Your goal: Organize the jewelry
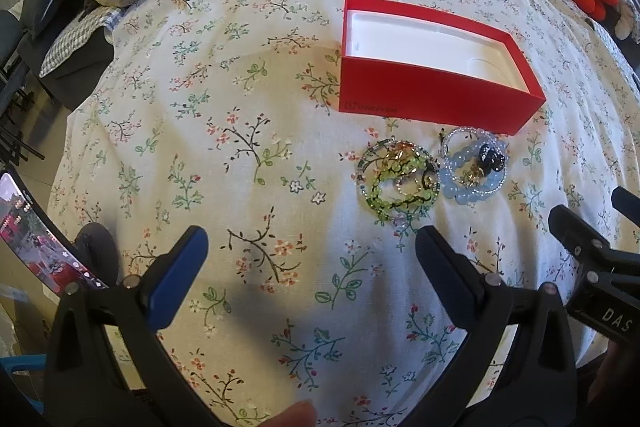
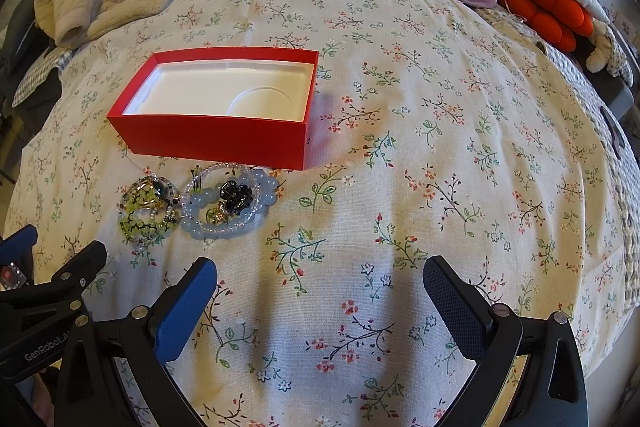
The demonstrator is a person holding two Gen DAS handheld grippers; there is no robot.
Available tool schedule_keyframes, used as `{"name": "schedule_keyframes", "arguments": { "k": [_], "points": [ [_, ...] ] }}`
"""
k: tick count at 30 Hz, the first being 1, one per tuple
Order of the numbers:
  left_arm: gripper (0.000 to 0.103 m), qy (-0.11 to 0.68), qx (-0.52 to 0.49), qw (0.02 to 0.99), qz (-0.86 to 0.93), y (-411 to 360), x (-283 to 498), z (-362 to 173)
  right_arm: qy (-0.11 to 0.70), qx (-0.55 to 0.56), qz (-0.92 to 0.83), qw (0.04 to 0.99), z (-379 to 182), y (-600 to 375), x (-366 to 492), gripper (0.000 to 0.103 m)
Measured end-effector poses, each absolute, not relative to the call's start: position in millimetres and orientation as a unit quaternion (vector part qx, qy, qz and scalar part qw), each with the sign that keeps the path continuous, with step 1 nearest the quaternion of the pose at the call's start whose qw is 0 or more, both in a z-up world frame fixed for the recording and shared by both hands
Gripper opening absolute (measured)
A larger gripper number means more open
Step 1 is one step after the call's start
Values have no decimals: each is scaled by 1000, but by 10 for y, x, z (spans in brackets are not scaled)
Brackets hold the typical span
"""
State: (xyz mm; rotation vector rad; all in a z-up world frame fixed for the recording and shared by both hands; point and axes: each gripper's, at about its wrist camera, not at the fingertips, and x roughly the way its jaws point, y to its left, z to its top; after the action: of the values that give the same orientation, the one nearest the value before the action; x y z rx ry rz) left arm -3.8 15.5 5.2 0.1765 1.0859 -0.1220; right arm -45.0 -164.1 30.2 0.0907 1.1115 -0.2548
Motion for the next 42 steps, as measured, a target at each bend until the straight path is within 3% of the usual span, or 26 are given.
{"name": "schedule_keyframes", "arguments": {
  "k": [19,34,36,38,39,41,42],
  "points": [
    [103,502,90,858,-58,185,-59,61,525,37,-120,842,320,-1640,-433,103],
    [102,561,37,812,-157,254,332,260,558,103,-52,822,421,-1969,-140,103],
    [96,575,28,799,-171,241,422,202,562,120,-40,817,412,-2016,-74,103],
    [83,582,12,793,-182,241,502,127,571,139,-28,809,380,-2055,-3,102],
    [78,590,-7,785,-188,260,564,53,574,149,-22,805,356,-2067,19,99],
    [60,611,-37,765,-199,289,627,-56,583,172,-5,794,287,-2070,64,88],
    [56,622,-52,754,-204,305,663,-111,588,181,1,789,246,-2066,78,81]
  ]
}}
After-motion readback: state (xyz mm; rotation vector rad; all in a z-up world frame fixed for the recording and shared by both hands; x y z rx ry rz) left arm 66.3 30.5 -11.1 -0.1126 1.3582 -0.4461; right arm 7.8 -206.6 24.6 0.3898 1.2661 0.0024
